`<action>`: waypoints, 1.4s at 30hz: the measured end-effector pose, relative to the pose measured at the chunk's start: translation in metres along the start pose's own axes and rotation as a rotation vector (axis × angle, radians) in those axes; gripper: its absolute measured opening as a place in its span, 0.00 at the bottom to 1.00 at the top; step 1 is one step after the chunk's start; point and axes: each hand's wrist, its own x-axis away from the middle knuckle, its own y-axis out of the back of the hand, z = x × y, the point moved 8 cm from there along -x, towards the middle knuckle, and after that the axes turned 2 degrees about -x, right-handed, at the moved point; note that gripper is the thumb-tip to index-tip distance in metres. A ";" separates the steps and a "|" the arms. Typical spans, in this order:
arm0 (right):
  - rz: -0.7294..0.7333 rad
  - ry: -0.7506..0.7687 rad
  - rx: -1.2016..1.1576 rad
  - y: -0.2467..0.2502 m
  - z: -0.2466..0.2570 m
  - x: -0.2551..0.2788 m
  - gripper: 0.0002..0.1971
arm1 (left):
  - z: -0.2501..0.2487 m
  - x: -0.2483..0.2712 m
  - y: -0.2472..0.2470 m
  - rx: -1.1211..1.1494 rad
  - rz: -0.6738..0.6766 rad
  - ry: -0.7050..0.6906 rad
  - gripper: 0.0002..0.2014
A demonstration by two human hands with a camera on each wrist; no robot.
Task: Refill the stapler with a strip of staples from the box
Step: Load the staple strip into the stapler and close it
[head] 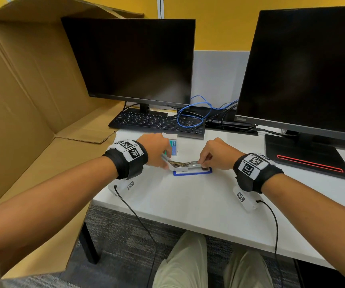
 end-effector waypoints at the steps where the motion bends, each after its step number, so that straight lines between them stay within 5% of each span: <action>1: 0.002 -0.001 0.000 0.000 0.000 0.000 0.06 | 0.000 0.000 0.008 0.023 -0.040 0.011 0.24; 10: 0.008 -0.013 -0.001 -0.003 -0.004 0.002 0.05 | 0.003 -0.009 0.016 0.464 -0.215 0.125 0.37; 14: 0.005 -0.022 -0.027 -0.003 -0.005 0.003 0.05 | 0.005 -0.012 0.010 0.613 -0.296 0.142 0.30; 18: 0.008 -0.034 -0.062 -0.005 -0.007 0.004 0.05 | -0.007 -0.016 0.001 0.687 -0.221 0.132 0.23; 30: -0.059 -0.158 -0.177 -0.004 -0.029 0.004 0.05 | -0.035 -0.028 0.003 0.501 -0.103 0.025 0.15; 38: -0.067 -0.215 -0.210 -0.004 -0.032 0.004 0.36 | -0.051 -0.032 0.001 0.315 -0.060 -0.022 0.15; 42: -0.003 -0.137 -0.125 -0.005 -0.023 0.005 0.34 | -0.054 -0.037 -0.003 0.254 -0.070 -0.001 0.18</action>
